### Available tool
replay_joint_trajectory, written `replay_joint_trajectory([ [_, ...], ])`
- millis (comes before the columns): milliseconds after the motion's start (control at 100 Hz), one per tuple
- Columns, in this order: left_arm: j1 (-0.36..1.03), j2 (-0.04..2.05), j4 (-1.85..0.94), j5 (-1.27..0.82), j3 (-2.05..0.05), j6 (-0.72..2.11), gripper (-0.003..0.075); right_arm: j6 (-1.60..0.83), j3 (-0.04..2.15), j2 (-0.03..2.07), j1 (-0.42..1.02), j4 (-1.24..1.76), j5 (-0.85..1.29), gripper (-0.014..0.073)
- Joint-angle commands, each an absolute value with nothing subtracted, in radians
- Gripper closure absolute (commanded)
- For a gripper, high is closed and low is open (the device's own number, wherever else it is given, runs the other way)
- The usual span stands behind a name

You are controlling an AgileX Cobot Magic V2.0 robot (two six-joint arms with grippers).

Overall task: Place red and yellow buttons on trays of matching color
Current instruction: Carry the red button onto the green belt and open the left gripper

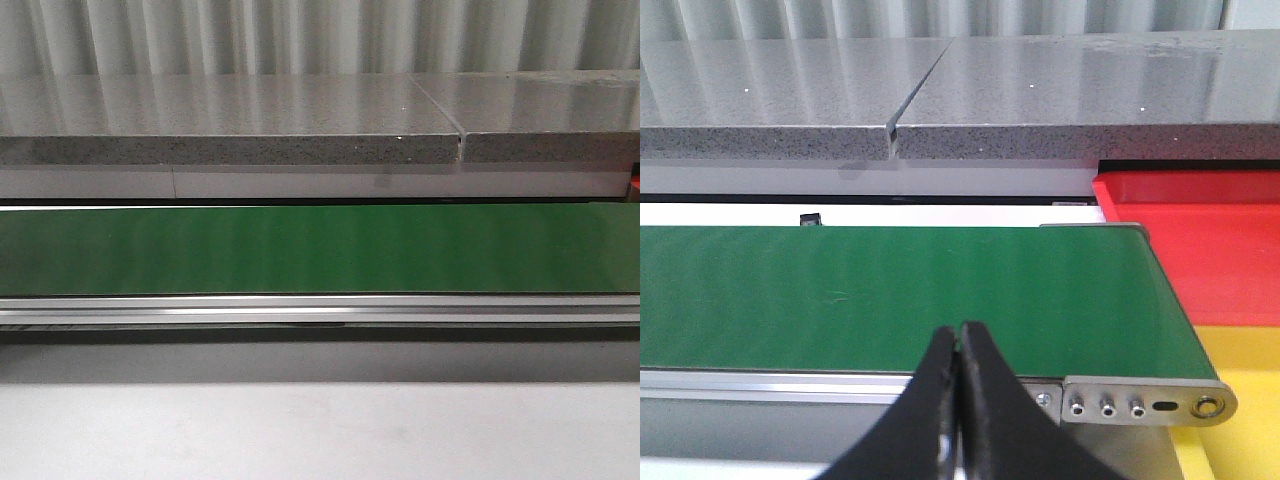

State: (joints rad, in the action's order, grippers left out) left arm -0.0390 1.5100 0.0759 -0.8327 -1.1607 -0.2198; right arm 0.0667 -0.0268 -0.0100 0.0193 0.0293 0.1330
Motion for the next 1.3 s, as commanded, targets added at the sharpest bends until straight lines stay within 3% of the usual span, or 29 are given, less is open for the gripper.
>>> replay_joint_trajectory([
  [0,-0.031,1.479,0.054,-0.84,-1.215,-0.192,0.0124,0.065,-0.028,-0.026,0.019,0.02,0.047,0.0661],
  [380,-0.019,1.376,0.047,-0.835,-1.259,-0.195,0.0134,0.065,-0.028,-0.026,0.019,0.02,0.047,0.0661],
  [640,-0.069,1.248,0.075,-0.794,-1.168,-0.273,0.0134,0.065,-0.028,-0.026,0.019,0.02,0.047,0.0661],
  [1290,-0.455,1.079,0.145,-0.6,-0.652,-0.44,0.0134,0.065,-0.028,-0.026,0.019,0.02,0.047,0.0661],
])
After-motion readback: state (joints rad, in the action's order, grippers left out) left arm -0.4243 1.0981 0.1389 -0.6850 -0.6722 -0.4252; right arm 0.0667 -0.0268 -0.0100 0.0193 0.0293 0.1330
